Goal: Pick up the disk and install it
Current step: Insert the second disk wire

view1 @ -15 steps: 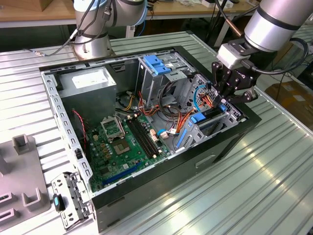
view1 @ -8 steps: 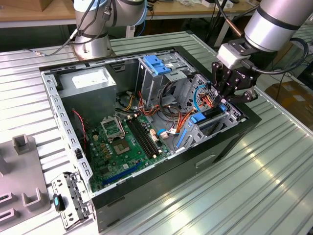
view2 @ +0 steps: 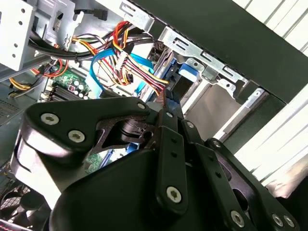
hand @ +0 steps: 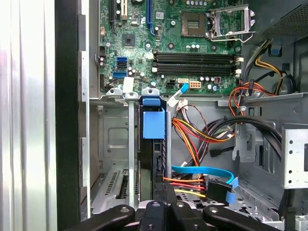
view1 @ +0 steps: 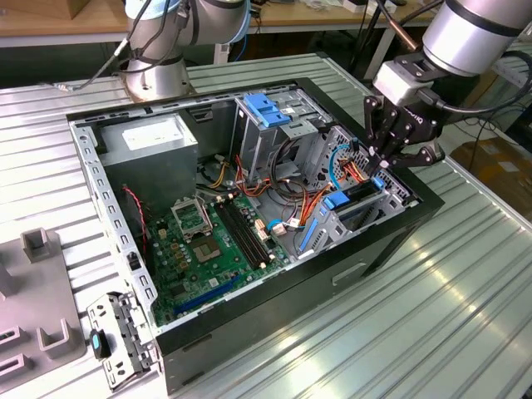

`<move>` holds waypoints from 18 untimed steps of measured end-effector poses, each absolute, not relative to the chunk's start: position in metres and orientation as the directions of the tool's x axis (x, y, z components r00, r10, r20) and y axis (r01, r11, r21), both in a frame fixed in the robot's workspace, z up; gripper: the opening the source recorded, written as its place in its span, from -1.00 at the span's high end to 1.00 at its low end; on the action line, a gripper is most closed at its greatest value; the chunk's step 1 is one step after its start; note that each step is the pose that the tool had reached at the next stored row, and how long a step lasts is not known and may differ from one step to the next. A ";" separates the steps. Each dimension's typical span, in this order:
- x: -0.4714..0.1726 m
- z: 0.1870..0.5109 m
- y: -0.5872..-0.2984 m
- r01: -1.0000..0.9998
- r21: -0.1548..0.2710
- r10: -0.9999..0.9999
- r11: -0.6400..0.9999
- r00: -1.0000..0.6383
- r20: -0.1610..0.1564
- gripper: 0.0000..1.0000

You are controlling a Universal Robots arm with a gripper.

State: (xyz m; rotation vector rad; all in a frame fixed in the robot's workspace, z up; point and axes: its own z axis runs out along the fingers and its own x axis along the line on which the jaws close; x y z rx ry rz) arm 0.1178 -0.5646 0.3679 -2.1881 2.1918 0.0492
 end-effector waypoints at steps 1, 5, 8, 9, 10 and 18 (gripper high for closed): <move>0.118 0.369 -0.565 -1.000 -0.009 -0.999 0.002 -0.001 -0.055 0.79; 0.118 0.369 -0.564 -1.000 -0.009 -0.999 0.002 -0.001 -0.054 0.79; 0.118 0.369 -0.565 -1.000 -0.009 -0.999 0.002 -0.001 -0.054 0.79; 0.118 0.369 -0.564 -1.000 -0.009 -0.999 0.002 -0.001 -0.054 0.79; 0.118 0.369 -0.564 -1.000 -0.009 -0.999 0.002 -0.001 -0.054 0.79; 0.118 0.373 -0.565 -1.000 -0.009 -0.998 0.002 -0.001 -0.055 0.79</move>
